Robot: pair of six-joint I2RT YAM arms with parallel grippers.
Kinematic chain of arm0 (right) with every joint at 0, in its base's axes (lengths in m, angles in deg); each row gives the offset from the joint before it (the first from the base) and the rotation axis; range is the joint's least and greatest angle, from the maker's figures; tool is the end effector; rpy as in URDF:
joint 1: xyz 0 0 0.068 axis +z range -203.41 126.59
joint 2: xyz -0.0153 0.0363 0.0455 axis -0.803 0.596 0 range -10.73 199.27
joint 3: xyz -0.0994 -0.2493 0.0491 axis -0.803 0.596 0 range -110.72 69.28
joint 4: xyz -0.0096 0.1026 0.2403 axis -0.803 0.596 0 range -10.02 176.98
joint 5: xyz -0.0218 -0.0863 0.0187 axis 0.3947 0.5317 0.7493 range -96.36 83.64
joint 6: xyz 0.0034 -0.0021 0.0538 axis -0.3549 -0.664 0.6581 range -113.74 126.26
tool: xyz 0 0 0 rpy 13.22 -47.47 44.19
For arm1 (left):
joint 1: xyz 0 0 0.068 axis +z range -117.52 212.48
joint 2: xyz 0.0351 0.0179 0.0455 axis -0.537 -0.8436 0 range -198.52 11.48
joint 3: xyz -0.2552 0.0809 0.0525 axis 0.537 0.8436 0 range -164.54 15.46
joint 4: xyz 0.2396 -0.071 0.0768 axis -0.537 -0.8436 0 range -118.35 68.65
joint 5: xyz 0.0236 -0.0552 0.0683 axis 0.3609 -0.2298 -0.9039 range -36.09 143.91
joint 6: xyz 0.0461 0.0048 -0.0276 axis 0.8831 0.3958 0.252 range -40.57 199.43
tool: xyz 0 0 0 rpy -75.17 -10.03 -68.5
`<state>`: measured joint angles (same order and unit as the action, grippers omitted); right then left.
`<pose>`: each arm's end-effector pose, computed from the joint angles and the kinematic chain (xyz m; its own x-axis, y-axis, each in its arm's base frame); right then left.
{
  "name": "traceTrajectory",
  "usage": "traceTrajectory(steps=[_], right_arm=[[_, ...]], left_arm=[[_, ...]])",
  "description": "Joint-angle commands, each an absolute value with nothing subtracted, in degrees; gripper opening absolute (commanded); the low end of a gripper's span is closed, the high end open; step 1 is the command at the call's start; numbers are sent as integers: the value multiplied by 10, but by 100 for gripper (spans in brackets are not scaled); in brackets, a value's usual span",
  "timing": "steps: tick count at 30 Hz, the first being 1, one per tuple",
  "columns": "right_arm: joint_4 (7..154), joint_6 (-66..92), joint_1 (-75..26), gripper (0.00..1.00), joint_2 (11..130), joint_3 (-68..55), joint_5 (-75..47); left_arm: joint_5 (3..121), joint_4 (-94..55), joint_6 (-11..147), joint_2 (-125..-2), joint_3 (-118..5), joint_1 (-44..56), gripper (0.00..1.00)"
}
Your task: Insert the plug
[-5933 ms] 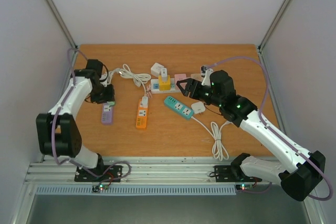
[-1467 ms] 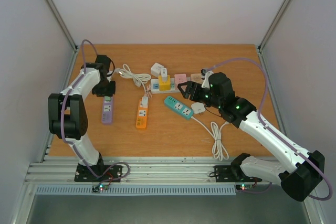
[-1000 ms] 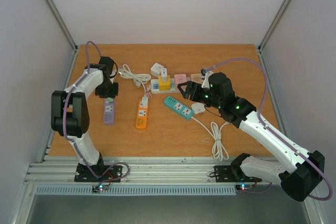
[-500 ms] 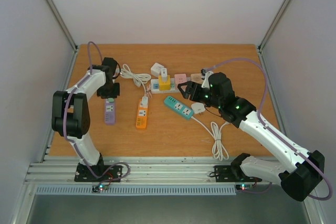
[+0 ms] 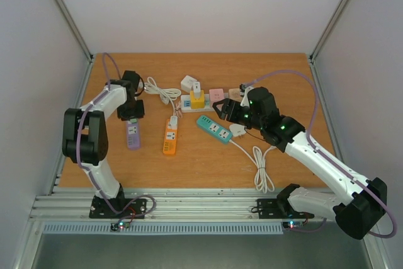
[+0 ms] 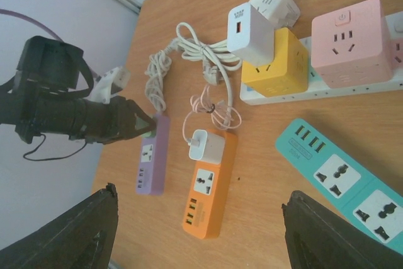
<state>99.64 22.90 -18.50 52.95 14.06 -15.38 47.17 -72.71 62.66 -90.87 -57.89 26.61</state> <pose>0.2021 0.1479 0.3219 -0.5646 -0.0492 -0.8239 -0.5396 0.7773 0.3234 0.3368 -0.0304 0.1972 -0.9626 -0.1892 -0.1937 -0.2046 0.9769 0.0624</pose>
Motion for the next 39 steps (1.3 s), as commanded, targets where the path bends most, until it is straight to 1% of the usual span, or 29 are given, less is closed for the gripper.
traceTrajectory(steps=[1, 4, 7, 9, 12, 13, 16, 18, 23, 26, 30, 37, 39], right_arm=[[1014, 227, -188, 73, 532, 110, -134], [1033, 219, -188, 74, 539, 92, -129], [1059, 202, -188, 74, 548, 66, -124], [1069, 192, -188, 75, 555, 56, -116], [1080, 160, -189, 79, 574, 37, -113], [1083, 148, -188, 82, 582, 29, -113], [1103, 101, -188, 89, 619, -9, -109], [1135, 62, -188, 93, 663, -56, -108], [1278, -33, -188, 98, 822, -257, -76], [1353, -96, -188, 98, 926, -385, -66], [1434, -158, -188, 98, 1070, -548, -40], [1521, -196, -187, 98, 1278, -819, -21], [1519, -197, -187, 99, 1311, -858, -15]], left_arm=[[512, -727, 610, -921, -586, 267, 48], [507, -720, 619, -867, -616, 264, 67], [520, -693, 623, -804, -615, 263, 79], [532, -671, 623, -764, -602, 263, 83], [544, -632, 624, -699, -566, 263, 87], [551, -617, 625, -674, -551, 263, 87], [541, -580, 616, -594, -504, 264, 90], [542, -565, 608, -542, -482, 264, 98], [614, -558, 596, -444, -447, 264, 99], [637, -590, 600, -408, -437, 264, 99], [681, -567, 585, -362, -385, 264, 99], [730, -526, 539, -354, -339, 264, 99], [741, -495, 528, -359, -324, 264, 99]])
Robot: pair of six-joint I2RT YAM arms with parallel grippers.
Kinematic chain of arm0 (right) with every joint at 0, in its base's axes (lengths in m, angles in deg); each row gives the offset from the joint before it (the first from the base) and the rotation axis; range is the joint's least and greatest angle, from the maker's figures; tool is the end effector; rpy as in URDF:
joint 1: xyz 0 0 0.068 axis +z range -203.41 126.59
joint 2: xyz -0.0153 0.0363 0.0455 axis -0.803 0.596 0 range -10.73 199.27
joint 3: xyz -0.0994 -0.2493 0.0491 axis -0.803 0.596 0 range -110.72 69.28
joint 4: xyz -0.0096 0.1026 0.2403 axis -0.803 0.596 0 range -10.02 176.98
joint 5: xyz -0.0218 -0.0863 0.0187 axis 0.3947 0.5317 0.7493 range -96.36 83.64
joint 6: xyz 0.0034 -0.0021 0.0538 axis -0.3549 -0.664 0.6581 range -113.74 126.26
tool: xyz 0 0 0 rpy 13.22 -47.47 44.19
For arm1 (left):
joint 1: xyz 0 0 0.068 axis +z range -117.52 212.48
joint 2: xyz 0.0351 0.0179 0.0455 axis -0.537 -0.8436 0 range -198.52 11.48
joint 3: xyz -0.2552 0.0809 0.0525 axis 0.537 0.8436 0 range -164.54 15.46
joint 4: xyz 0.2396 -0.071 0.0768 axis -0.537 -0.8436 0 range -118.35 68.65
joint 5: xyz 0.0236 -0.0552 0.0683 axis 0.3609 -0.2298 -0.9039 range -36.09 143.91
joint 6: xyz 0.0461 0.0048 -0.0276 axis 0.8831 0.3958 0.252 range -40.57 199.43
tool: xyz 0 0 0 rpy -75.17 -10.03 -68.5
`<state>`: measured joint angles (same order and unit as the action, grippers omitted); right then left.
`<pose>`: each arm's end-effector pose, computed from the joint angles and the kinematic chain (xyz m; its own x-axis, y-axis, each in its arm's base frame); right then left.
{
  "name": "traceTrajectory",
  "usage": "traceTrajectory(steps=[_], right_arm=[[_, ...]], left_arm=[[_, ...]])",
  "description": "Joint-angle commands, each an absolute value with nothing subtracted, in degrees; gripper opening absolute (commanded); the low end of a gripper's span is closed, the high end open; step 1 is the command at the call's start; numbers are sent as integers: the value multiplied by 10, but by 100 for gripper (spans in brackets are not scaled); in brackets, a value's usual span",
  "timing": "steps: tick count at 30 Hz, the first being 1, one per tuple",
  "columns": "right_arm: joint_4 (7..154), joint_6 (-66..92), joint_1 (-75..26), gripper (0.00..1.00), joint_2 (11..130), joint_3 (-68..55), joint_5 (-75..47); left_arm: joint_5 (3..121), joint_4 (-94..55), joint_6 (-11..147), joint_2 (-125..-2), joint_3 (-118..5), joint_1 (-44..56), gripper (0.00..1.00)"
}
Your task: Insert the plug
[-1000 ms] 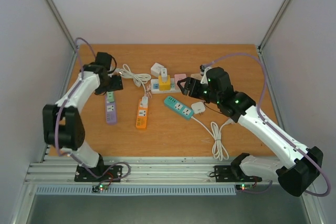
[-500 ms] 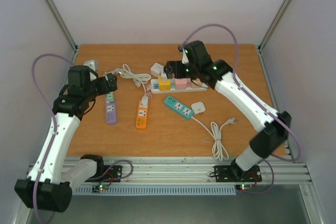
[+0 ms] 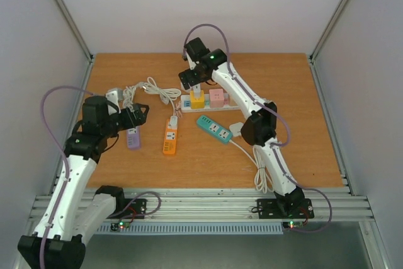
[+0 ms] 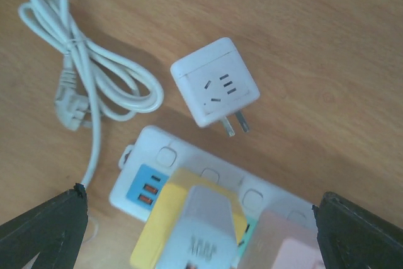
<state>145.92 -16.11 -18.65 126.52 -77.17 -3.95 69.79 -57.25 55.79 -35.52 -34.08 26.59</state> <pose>0.4167 0.2875 0.2995 -0.4255 -0.7583 -0.4939 -0.7708 0.5897 -0.2412 0.1706 -0.0274 0.3178 -0.6318 -0.3227 -0.7047 0.0793 0.8776 -0.4729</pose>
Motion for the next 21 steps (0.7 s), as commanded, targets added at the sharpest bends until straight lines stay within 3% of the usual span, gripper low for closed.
traceTrajectory(steps=[1, 7, 21], right_arm=[[1514, -194, -187, 98, 1321, -864, -11], [1507, -153, -187, 98, 1307, -848, -13], [1332, -77, -188, 98, 1053, -503, -55]], left_arm=[[742, -474, 513, -364, -314, 264, 99], [768, -367, 453, -499, -334, 259, 97], [699, -403, 637, -972, -724, 170, 95]])
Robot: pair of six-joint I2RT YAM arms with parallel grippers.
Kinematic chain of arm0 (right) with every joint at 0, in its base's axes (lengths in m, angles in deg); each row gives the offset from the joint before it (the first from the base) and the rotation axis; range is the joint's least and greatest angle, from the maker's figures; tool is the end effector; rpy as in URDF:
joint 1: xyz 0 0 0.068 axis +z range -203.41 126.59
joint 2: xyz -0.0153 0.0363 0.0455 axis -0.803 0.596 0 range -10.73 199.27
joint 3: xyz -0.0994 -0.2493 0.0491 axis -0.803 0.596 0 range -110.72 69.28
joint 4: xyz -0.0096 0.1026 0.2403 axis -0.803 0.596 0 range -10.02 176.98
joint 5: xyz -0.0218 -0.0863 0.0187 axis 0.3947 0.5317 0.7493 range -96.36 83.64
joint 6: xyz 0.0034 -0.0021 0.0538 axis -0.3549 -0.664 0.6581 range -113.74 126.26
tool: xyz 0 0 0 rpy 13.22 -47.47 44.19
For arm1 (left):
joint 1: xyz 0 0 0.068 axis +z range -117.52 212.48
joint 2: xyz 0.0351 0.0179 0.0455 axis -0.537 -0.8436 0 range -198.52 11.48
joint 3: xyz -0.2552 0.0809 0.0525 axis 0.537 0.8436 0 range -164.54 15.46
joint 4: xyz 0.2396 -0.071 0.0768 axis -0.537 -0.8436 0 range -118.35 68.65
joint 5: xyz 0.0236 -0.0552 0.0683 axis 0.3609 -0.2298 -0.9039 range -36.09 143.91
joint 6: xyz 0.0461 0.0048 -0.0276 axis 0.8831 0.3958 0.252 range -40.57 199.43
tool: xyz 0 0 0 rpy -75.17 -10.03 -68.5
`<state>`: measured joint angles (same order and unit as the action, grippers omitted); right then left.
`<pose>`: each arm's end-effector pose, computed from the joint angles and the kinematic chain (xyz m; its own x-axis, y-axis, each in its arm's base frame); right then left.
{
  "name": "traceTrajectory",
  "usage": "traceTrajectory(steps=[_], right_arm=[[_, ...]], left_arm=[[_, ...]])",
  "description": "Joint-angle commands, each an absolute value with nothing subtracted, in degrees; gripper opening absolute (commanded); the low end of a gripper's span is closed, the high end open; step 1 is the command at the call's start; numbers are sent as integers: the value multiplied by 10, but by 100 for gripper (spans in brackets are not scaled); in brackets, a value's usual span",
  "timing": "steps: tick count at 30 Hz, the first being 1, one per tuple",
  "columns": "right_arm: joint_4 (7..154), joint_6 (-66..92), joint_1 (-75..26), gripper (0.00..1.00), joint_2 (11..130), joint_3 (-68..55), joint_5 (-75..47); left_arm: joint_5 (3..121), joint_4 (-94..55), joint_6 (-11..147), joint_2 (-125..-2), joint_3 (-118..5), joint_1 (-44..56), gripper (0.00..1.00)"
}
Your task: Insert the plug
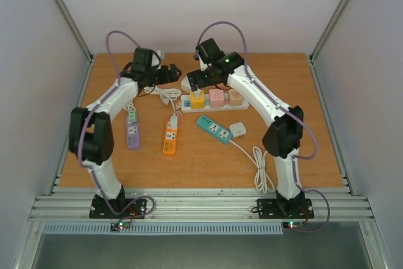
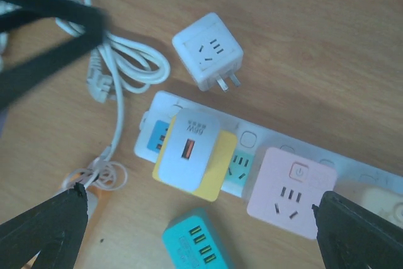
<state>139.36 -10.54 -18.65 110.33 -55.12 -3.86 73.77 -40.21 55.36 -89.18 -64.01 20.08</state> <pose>0.3775 0.2602 0.3229 -0.4933 -0.6940 -0.5244 -0.7232 0.6623 -0.1961 0.3893 -0.0980 0.2711 -0.7598 -0.2258 -0.6097 0.1599 0.8440 -0.5119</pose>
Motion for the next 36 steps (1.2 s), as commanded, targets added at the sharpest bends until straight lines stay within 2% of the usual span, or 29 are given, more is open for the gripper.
traceTrajectory(steps=[1, 7, 15, 22, 26, 31, 36], right_arm=[[1328, -75, -188, 98, 1043, -490, -57], [1311, -69, -189, 98, 998, -438, -56], [1307, -62, -190, 98, 970, -399, -57], [1310, -56, -190, 98, 964, -388, -57], [1313, -53, -190, 97, 958, -385, -56], [1313, -50, -190, 97, 941, -374, -56], [1307, -41, -190, 96, 918, -357, -57]], left_arm=[[685, -409, 657, -995, -748, 161, 95], [607, -428, 735, -1098, -841, 121, 99], [611, -489, 762, -1186, -926, 115, 96], [617, -517, 767, -1212, -942, 115, 83], [611, -529, 763, -1223, -955, 115, 62], [598, -496, 760, -1196, -935, 115, 47], [599, -460, 759, -1137, -897, 114, 43]])
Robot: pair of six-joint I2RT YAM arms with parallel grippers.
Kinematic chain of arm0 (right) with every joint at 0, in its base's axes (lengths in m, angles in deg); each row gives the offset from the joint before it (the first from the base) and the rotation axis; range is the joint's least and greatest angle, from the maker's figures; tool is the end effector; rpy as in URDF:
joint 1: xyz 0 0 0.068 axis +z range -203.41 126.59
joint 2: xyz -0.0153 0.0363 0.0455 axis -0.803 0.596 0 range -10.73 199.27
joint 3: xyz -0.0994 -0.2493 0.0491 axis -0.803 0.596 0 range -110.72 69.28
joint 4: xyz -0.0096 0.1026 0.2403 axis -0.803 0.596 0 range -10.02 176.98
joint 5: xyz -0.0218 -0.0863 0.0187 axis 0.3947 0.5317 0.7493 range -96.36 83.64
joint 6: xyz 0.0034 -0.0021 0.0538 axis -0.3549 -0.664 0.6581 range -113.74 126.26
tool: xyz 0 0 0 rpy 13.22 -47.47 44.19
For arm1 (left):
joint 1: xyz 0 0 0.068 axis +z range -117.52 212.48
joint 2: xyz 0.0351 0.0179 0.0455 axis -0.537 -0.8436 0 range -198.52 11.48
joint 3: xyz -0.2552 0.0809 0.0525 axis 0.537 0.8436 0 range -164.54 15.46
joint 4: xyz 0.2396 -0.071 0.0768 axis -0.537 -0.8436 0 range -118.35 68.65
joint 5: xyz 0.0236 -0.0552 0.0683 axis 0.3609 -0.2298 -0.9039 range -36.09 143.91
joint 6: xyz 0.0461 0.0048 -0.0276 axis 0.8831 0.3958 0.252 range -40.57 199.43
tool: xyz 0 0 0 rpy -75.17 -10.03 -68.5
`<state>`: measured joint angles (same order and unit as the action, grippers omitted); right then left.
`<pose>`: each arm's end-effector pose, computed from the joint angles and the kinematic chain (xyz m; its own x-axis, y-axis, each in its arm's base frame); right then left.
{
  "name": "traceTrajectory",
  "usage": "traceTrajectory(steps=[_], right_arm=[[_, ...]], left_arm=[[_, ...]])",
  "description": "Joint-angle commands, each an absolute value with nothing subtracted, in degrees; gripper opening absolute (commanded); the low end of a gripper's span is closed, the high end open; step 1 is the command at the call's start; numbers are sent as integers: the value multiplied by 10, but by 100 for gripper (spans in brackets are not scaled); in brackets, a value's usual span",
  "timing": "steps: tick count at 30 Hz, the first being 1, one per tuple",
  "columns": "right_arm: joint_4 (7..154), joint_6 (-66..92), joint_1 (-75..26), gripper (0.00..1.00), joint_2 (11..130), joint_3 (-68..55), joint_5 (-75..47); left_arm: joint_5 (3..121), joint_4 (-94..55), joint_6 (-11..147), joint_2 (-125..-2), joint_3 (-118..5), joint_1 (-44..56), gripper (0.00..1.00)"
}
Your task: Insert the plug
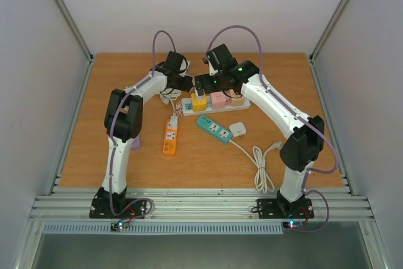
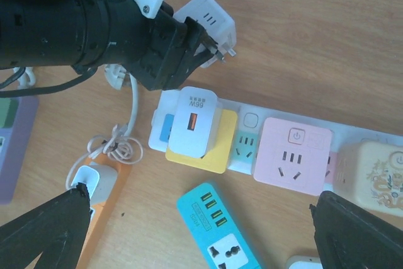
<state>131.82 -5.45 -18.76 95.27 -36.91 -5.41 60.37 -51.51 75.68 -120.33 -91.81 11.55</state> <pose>0.3339 0.2302 0.3421 -0.5179 -0.6048 -0.6050 -0.6794 0.7205 -0.1386 0.4721 -0.1848 0.1738 -0.7879 0.2316 -0.5706 0.3648 0.9220 -0.1295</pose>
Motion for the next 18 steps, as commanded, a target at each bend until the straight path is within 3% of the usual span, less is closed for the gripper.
traceTrajectory(steps=[1, 13, 18], right_arm=[[1302, -38, -190, 96, 910, -351, -57], [1181, -7, -190, 96, 709, -182, -13], [1173, 34, -190, 97, 646, -134, -30]], left_arm=[[603, -455, 758, -1121, -886, 115, 43], [848, -423, 714, -967, -809, 115, 43], [917, -339, 646, -879, -721, 113, 44]])
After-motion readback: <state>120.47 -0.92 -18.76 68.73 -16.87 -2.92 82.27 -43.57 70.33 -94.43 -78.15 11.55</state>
